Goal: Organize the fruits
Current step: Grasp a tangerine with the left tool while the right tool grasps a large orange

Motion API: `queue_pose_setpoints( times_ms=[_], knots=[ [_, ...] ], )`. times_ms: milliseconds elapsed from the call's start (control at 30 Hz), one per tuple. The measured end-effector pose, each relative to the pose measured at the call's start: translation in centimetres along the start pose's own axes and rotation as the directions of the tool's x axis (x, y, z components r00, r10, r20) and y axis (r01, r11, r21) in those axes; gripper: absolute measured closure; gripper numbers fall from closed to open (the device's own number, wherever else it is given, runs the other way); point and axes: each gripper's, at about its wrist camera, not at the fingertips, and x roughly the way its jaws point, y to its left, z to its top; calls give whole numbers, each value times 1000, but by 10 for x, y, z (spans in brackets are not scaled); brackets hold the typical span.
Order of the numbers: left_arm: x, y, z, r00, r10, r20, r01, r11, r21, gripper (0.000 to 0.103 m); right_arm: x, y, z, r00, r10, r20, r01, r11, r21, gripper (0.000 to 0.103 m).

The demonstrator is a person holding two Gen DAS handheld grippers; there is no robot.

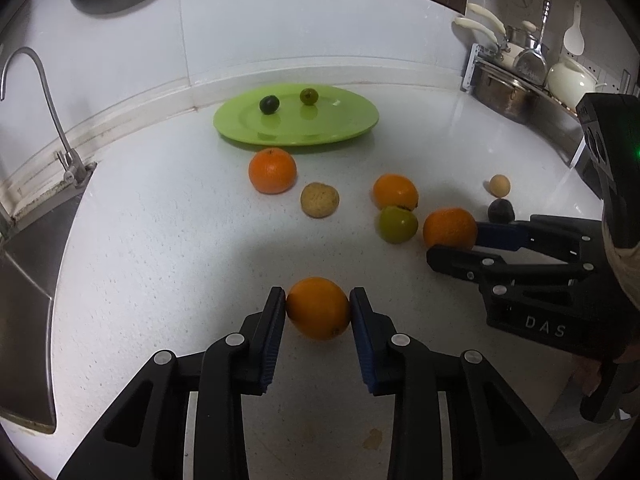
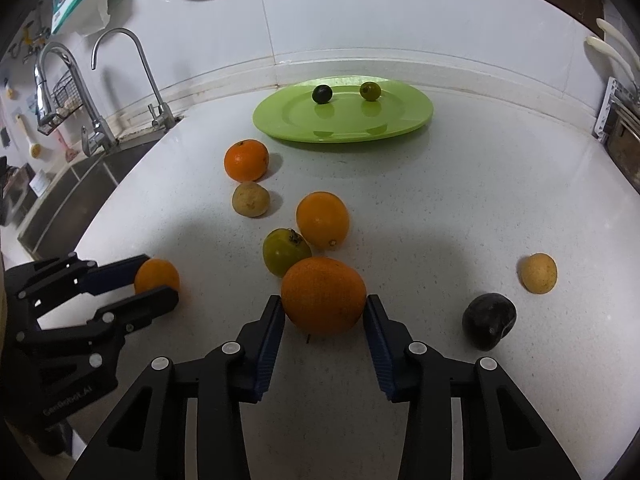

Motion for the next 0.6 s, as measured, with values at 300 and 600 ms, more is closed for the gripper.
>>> queue_pose_setpoints(
  times_ms=[300, 600],
  knots=[
    [-11, -1, 6, 999, 3, 35, -3, 1000, 15, 70, -14, 6, 3, 999, -2, 33, 2, 1000, -2, 62],
    [-24, 0, 14, 997, 1, 82, -3, 999, 34, 71, -30, 13, 11, 997, -5, 78, 6, 1000, -9, 62]
  ],
)
